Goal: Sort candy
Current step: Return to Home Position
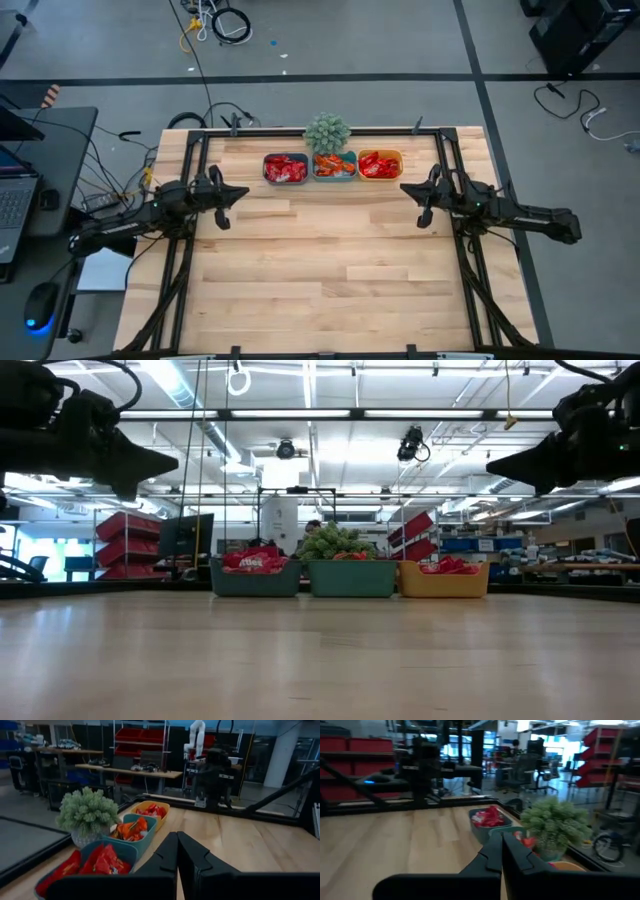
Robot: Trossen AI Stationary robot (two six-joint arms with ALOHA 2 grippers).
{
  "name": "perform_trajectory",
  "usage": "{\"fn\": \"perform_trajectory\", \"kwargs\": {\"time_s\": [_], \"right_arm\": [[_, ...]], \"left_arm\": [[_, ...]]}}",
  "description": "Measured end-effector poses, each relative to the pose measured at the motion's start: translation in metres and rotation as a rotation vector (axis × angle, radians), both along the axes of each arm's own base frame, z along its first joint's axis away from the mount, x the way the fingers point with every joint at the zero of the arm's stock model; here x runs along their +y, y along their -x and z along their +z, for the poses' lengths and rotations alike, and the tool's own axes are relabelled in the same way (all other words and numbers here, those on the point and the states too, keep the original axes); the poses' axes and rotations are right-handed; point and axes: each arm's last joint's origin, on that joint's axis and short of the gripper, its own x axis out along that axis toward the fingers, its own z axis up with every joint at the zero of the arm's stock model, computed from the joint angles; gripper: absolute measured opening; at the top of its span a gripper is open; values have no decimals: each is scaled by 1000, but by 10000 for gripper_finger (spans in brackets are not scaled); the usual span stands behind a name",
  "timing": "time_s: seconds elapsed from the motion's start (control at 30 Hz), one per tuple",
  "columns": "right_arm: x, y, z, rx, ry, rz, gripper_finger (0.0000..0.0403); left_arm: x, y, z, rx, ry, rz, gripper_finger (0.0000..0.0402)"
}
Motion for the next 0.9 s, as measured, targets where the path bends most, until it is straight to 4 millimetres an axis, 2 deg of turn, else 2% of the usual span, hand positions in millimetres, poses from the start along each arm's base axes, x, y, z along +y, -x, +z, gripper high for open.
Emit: {"fn": "perform_trajectory", "kwargs": {"time_s": [0.27, 0.9], "right_arm": [[-6, 0, -1, 9, -10, -212, 0], [-6, 0, -1, 13, -13, -213, 6]], "left_arm": [[0, 0, -2, 12, 27, 1, 7], [0, 0, -2, 12, 29, 2, 7]]}}
